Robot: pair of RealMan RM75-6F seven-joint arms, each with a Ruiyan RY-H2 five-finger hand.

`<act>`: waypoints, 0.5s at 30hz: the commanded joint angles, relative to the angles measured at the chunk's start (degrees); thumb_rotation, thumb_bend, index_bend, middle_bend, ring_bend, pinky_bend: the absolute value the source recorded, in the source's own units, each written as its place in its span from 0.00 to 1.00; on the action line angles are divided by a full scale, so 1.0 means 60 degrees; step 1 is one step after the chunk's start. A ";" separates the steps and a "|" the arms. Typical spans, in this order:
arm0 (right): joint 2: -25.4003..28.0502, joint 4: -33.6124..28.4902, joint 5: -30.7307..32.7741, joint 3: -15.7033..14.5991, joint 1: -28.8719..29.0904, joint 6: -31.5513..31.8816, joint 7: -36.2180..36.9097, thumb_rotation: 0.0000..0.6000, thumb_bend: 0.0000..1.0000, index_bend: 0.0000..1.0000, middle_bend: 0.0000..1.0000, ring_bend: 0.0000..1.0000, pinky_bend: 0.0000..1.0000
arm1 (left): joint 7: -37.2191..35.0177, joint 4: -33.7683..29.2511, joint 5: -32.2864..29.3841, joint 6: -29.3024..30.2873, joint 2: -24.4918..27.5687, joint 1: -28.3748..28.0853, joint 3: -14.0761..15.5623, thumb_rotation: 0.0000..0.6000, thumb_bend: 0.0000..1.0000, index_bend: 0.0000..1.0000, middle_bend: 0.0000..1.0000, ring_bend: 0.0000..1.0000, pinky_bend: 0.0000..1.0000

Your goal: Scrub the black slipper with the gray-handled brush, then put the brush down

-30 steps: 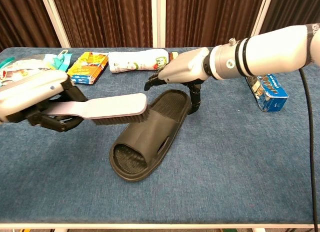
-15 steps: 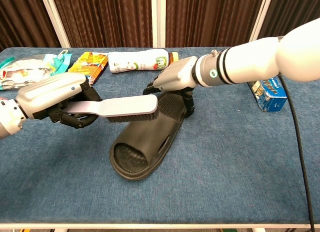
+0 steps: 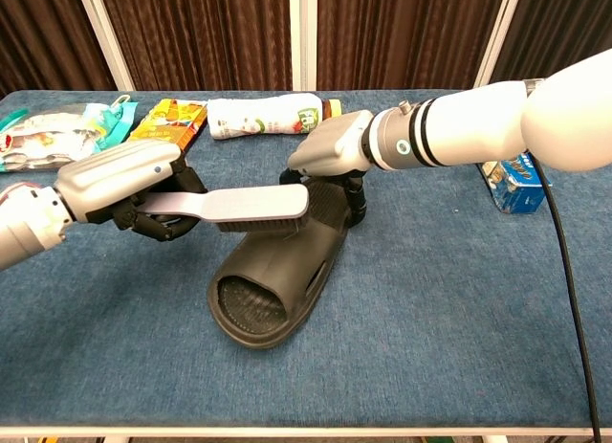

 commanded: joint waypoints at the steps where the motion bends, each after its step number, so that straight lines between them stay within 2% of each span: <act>1: 0.0042 -0.0057 0.0025 -0.0013 -0.0007 0.0047 0.0020 1.00 0.17 0.57 0.42 0.19 0.17 | 0.0052 0.0667 0.0048 -0.0145 -0.0369 -0.0124 0.0128 1.00 0.61 1.00 1.00 1.00 1.00; 7: 0.0108 -0.0153 0.0122 -0.0055 0.0010 0.0123 0.0006 1.00 0.17 0.57 0.42 0.19 0.17 | -0.0257 0.1455 0.0221 -0.0277 -0.0735 -0.0073 0.0599 1.00 0.61 1.00 1.00 1.00 1.00; 11: 0.0068 -0.0100 0.0164 -0.0088 0.0017 0.0192 -0.0023 1.00 0.17 0.57 0.42 0.19 0.15 | -0.0367 0.1254 0.0608 0.0078 -0.0565 -0.0026 0.1045 1.00 0.61 1.00 1.00 1.00 1.00; 15: 0.0017 -0.0058 0.0202 -0.0106 0.0038 0.0196 -0.0024 1.00 0.17 0.57 0.42 0.19 0.15 | -0.0156 0.0690 0.0880 0.0511 -0.0273 0.0030 0.1291 1.00 0.61 1.00 1.00 1.00 1.00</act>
